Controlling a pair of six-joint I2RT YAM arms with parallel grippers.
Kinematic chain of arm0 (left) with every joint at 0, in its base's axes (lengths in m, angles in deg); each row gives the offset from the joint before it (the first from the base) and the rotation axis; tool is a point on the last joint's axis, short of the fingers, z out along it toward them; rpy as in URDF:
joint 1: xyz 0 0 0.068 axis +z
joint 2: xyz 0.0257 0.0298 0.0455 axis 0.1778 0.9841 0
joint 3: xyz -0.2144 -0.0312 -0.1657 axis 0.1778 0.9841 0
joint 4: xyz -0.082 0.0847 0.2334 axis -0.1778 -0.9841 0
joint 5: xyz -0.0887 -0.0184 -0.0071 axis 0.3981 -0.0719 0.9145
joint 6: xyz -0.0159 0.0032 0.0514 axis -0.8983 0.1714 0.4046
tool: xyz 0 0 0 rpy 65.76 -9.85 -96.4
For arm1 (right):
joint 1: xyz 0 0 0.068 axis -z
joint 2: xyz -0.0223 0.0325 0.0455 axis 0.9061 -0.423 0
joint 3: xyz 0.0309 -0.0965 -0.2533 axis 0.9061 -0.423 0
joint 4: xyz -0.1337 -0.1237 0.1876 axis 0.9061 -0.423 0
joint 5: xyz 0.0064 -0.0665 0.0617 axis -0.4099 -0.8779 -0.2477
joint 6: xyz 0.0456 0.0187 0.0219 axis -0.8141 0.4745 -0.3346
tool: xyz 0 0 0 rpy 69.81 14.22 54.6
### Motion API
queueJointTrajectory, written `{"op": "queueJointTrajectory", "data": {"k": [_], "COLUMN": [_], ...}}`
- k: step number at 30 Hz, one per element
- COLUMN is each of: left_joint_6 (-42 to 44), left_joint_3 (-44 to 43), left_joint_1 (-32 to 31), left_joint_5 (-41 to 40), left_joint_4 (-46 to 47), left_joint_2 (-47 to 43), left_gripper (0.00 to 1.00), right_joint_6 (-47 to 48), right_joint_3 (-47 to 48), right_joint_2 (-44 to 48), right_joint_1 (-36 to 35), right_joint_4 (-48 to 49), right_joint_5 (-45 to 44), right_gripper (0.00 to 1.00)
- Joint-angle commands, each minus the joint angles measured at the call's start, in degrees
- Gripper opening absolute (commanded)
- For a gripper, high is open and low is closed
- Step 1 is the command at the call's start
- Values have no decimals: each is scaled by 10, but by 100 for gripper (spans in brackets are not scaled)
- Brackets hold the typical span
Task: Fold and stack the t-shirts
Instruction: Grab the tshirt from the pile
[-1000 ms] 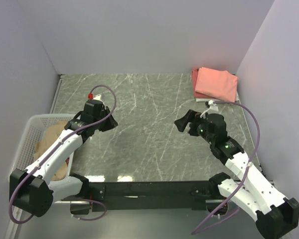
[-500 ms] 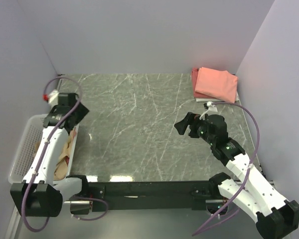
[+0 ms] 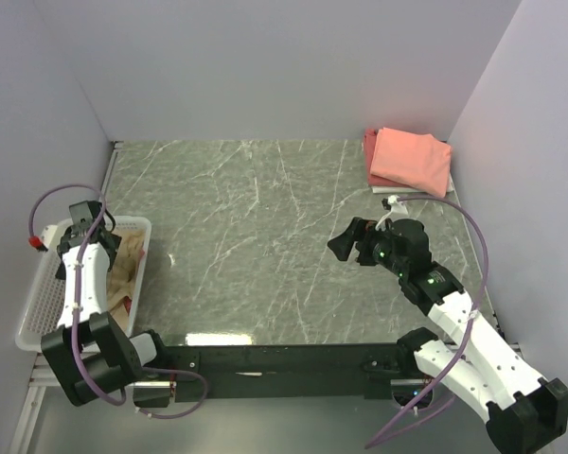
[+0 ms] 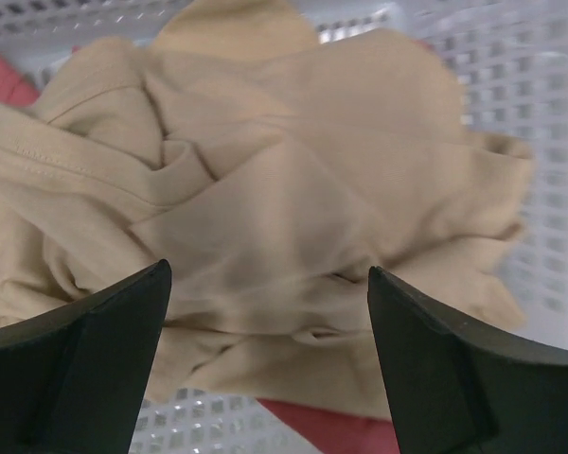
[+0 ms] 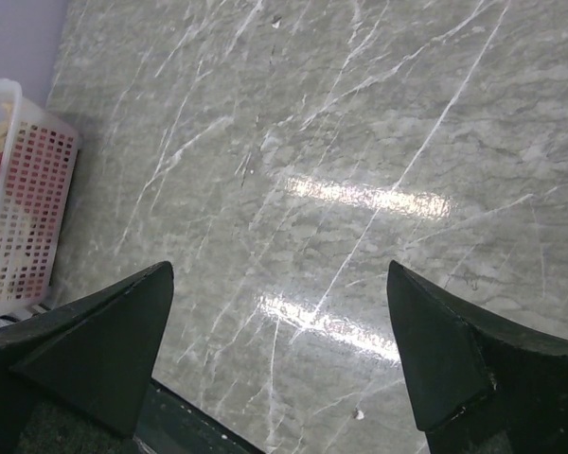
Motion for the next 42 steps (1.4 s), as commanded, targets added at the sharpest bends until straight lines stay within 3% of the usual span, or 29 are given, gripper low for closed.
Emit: {"op": "queueJointTrajectory", "data": {"k": [1, 3, 8, 11, 12, 13, 22, 28, 34, 37, 42], "left_joint_6": [-28, -26, -20, -9, -7, -7, 31, 83, 85, 87, 94], "left_joint_3": [17, 26, 38, 37, 32, 30, -54, -136, -261, -338, -499], "left_joint_1": [10, 13, 30, 43, 45, 47, 47, 47, 32, -3, -118], "left_joint_5": [-19, -12, 9, 32, 34, 35, 27, 96, 170, 189, 164], "left_joint_4": [15, 24, 48, 57, 57, 56, 12, 29, 29, 31, 14], "left_joint_2": [25, 31, 58, 68, 68, 68, -32, -90, -86, -65, -6], "left_gripper": [89, 86, 59, 31, 6, 1, 1, 1, 1, 1, 1], "right_joint_6": [6, 6, 4, 5, 4, 4, 5, 6, 6, 4, 4], "right_joint_3": [0, 0, -3, -1, -1, -1, 7, 20, 50, 67, 96], "right_joint_2": [-4, -9, -16, -22, -23, -24, -26, -29, -50, -63, -73], "right_joint_1": [2, 1, 2, 2, 3, 2, 2, 2, 2, 1, 1], "right_joint_4": [15, 16, 21, 22, 22, 22, 19, 20, 20, 21, 28], "right_joint_5": [18, 21, 29, 36, 37, 38, 46, 51, 65, 73, 80], "right_gripper": [100, 100, 100, 100, 100, 100, 100, 100, 100, 100, 100]}}
